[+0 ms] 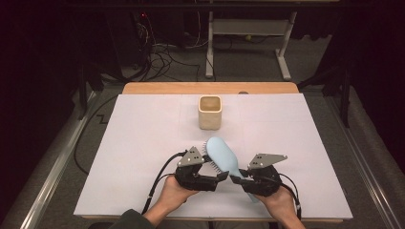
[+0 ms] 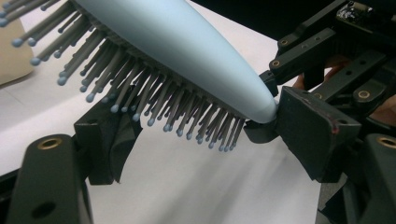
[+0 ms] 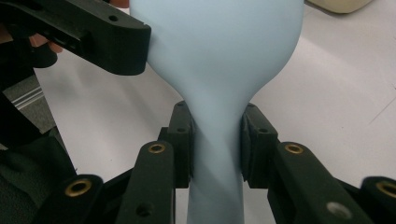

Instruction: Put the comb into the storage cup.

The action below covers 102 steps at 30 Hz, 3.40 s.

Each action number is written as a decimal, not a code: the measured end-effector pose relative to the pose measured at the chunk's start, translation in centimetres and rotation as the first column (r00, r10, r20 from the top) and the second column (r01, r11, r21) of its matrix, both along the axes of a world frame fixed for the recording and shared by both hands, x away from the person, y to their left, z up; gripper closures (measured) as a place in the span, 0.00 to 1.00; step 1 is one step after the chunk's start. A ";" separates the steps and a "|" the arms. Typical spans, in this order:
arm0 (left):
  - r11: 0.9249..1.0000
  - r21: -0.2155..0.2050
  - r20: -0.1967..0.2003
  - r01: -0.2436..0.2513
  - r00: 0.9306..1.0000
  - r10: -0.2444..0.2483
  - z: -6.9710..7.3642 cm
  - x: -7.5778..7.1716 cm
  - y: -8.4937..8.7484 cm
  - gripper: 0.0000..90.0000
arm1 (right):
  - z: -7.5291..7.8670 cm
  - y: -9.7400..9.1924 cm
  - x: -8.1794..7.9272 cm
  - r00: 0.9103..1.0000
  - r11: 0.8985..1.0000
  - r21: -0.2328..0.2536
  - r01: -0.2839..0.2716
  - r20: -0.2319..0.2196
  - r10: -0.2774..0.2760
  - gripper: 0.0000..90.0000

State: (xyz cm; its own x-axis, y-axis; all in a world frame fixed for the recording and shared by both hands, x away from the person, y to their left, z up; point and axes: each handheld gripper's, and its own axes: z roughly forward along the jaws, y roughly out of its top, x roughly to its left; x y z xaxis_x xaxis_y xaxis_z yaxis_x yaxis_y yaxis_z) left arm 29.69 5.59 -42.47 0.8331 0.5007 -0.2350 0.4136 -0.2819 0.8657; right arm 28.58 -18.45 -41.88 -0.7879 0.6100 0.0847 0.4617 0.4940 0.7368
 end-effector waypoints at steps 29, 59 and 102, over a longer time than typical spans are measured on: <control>0.998 0.014 -0.077 -0.061 0.995 0.062 0.2 1.1 -2.2 0.26 | -0.2 0.6 -0.2 0.999 1.000 -0.008 0.005 0.033 -0.005 0.78; 0.999 0.018 -0.081 -0.042 0.996 0.043 1.6 0.4 -1.4 0.40 | 0.0 1.2 -0.8 0.993 0.999 -0.037 0.009 0.120 -0.004 0.78; 1.000 0.004 -0.107 0.022 0.994 -0.021 5.1 1.5 1.3 0.58 | -0.4 0.8 -0.5 0.989 0.996 0.059 -0.071 0.133 0.062 0.50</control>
State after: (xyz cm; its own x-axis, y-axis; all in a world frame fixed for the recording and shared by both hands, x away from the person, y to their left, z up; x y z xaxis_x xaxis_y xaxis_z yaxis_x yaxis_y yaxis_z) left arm 31.20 6.85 -37.33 0.8141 0.4844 -0.3203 0.4972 -0.2963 0.8155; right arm 28.05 -17.65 -42.26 -0.8334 0.5525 0.0151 0.3266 0.4704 0.8198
